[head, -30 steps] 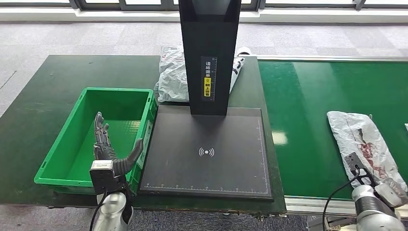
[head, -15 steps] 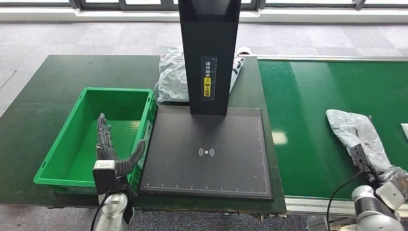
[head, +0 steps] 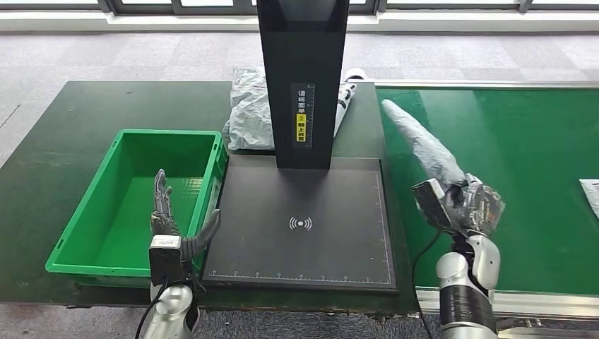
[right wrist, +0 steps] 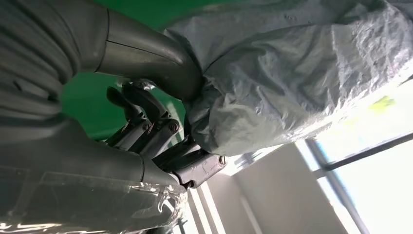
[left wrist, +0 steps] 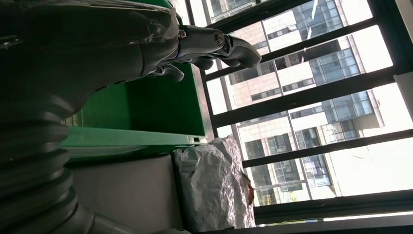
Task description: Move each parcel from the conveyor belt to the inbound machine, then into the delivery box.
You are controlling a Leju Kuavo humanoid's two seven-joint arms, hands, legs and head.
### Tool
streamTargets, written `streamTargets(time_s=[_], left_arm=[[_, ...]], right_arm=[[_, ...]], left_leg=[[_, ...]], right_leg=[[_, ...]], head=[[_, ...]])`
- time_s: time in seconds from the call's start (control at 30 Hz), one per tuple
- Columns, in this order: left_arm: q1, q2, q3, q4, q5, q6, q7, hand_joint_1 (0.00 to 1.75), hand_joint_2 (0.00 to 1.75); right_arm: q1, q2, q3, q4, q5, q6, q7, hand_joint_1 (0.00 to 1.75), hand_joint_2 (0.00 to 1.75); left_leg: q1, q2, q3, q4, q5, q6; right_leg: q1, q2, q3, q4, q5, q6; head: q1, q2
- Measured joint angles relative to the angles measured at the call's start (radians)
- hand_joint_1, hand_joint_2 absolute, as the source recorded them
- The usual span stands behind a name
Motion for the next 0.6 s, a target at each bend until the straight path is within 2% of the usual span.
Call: streamTargets(time_s=[0.1, 0.2, 0.4, 0.6], left_arm=[[-0.003, 0.0, -0.006, 0.014, -0.008, 0.001, 0.0, 0.0, 1.75], [-0.005, 0.0, -0.007, 0.024, -0.009, 0.001, -0.002, 0.0, 1.75], [-0.012, 0.0, -0.012, 0.042, -0.01, -0.001, -0.003, 0.0, 1.75], [-0.022, 0.0, -0.029, 0.072, -0.014, -0.002, -0.003, 0.0, 1.75]], right_arm=[[0.077, 0.056, 0.149, -0.109, -0.068, 0.043, -0.021, 1.75, 1.75], [0.122, 0.087, 0.249, -0.171, -0.126, 0.08, -0.045, 1.75, 1.75], [0.172, 0.116, 0.362, -0.222, -0.19, 0.14, -0.077, 1.75, 1.75], [0.171, 0.125, 0.447, -0.223, -0.334, 0.296, -0.151, 1.75, 1.75]], left_leg=[[0.0, 0.001, 0.0, 0.0, 0.0, 0.0], [0.0, 0.001, 0.0, 0.0, -0.001, 0.0], [-0.001, 0.002, 0.002, 0.0, -0.001, 0.0], [-0.001, 0.003, 0.003, 0.0, -0.001, 0.0]], right_leg=[[0.0, 0.001, -0.001, 0.0, -0.001, -0.001], [0.0, 0.001, -0.001, 0.0, -0.001, -0.001], [-0.003, 0.001, 0.001, 0.0, -0.001, -0.001], [-0.002, 0.001, 0.001, 0.0, -0.001, -0.001]], head=[[0.0, 0.0], [0.0, 0.0], [0.0, 0.0], [0.0, 0.0]])
